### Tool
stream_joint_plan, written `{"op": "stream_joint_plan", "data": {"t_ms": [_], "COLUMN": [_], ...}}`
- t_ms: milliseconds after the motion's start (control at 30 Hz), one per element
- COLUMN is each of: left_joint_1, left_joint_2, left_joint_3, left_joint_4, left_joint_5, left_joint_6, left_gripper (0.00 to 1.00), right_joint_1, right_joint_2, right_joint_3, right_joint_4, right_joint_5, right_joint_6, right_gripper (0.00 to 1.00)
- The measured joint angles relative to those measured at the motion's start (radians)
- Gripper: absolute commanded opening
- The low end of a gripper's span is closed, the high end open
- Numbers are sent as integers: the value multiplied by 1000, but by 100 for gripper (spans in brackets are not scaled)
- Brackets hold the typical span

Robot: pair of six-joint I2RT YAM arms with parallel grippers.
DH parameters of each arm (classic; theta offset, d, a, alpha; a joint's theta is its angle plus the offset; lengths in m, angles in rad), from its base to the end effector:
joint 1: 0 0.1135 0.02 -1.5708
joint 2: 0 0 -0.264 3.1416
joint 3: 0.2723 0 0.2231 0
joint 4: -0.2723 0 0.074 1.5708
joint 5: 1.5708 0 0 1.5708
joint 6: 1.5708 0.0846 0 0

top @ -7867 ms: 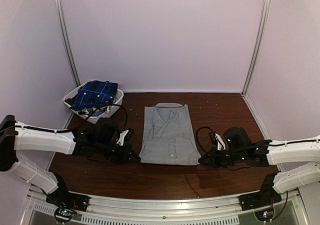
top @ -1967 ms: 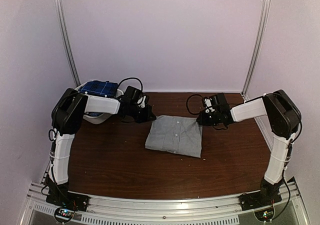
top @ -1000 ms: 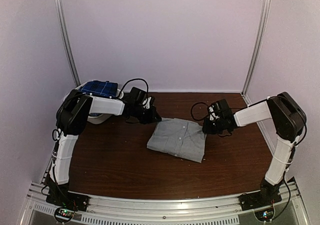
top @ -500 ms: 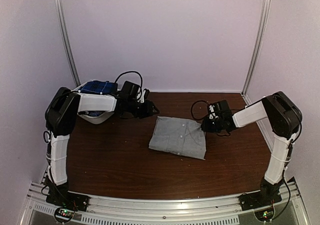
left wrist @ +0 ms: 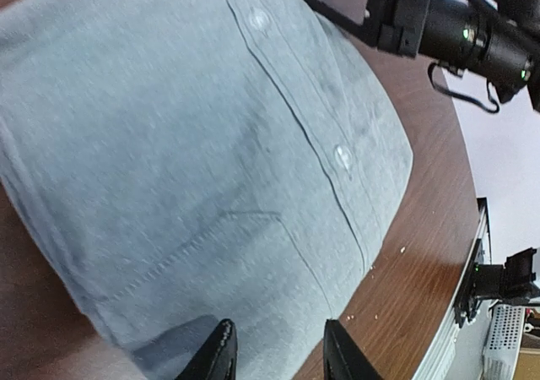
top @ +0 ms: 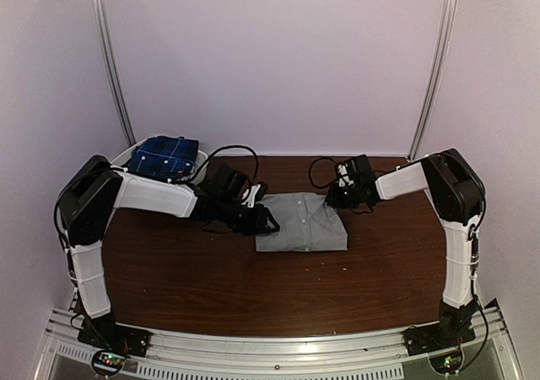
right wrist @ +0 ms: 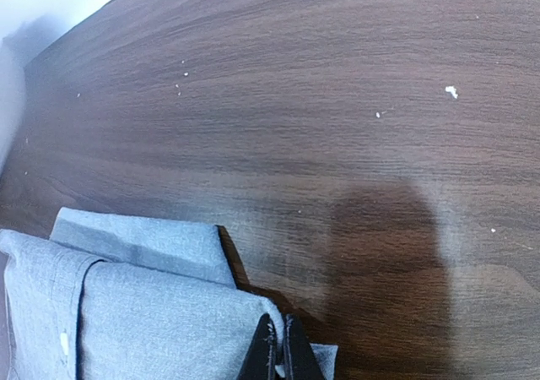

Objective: Fold and stack the long sleeve shirts
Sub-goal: Adjust the square-folded shirt at the center of the board.

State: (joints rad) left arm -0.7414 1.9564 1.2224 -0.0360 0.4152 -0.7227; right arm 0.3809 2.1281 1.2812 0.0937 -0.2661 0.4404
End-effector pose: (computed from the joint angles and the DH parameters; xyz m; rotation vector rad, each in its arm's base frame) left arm 0.2924 -0.3140 0.1533 0.2541 2.5768 -1.1337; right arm 0.4192 0.1918 0.1099 -0.0677 2.4022 0.7093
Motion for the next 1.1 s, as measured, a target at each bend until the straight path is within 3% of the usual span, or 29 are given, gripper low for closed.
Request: {"op": "stream_joint_plan", "data": {"t_ms": [333, 700, 1100], "left_joint_1": [-45, -45, -7], "left_joint_2": [61, 44, 20], "left_joint_3": [-67, -40, 257], "left_joint_4": [44, 1, -70], "left_joint_5": [-12, -47, -150], "left_joint_6": [-38, -50, -30], "left_gripper": [31, 32, 30], "right_joint_1": [0, 2, 132], "right_joint_2": [0, -89, -301], "right_joint_3": [37, 59, 34], "right_joint_4": [-79, -257, -337], "right_joint_5": [0, 70, 191], "right_joint_6": [-32, -72, -63], "right_gripper": [5, 41, 48]}}
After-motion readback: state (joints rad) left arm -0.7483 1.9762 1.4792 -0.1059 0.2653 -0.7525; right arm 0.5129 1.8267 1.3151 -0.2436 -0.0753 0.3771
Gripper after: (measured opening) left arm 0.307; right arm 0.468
